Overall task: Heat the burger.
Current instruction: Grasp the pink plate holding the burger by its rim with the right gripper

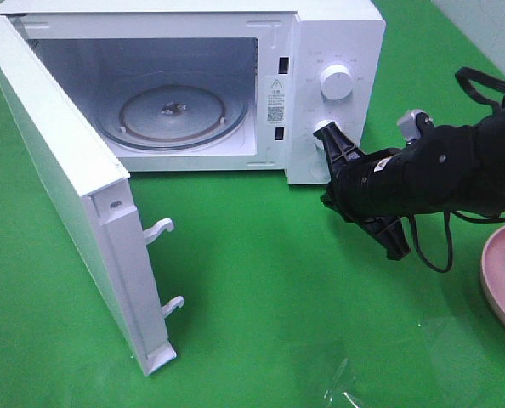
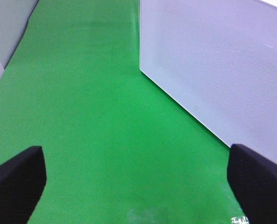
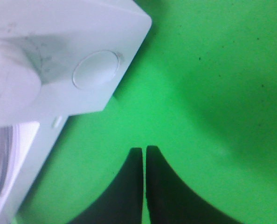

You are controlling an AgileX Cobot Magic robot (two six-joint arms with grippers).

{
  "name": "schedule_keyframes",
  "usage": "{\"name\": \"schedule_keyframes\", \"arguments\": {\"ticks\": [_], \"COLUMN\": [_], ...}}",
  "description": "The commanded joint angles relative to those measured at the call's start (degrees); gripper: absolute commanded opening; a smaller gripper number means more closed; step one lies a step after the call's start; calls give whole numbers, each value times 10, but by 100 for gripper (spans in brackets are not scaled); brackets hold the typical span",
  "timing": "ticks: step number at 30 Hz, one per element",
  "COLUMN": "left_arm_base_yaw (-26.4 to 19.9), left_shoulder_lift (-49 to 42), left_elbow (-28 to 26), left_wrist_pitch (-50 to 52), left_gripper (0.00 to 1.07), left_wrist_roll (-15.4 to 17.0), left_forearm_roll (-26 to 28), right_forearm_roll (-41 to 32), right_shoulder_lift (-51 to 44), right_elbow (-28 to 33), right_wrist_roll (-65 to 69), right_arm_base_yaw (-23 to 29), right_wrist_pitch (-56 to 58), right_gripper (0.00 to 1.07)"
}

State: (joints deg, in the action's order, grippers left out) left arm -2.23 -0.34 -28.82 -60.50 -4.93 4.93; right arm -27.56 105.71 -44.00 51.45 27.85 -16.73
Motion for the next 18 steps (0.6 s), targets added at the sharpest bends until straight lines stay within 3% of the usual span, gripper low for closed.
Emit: {"name": "schedule_keyframes", "arguments": {"ticks": [1, 4, 13, 18], "left_arm_base_yaw": [-1, -1, -1, -1], "left_shoulder_lift": [-11, -11, -11, -11], "left_elbow": [1, 1, 1, 1], "left_wrist_pitch": [9, 9, 9, 9], "left_gripper": [98, 98, 98, 98], "left_wrist_roll": [-1, -1, -1, -1], "left_forearm_roll": [4, 4, 4, 4], "right_forearm_roll": [5, 5, 15, 88], "right_shoulder_lift": [-19, -36, -50, -73], "right_elbow": [-1, -1, -1, -1], "right_wrist_roll": [-83, -203, -372, -428], "right_arm_base_yaw": [-4, -4, -4, -4], "right_wrist_pitch": [43, 94, 213, 288], "right_gripper": [2, 3, 5, 7]}}
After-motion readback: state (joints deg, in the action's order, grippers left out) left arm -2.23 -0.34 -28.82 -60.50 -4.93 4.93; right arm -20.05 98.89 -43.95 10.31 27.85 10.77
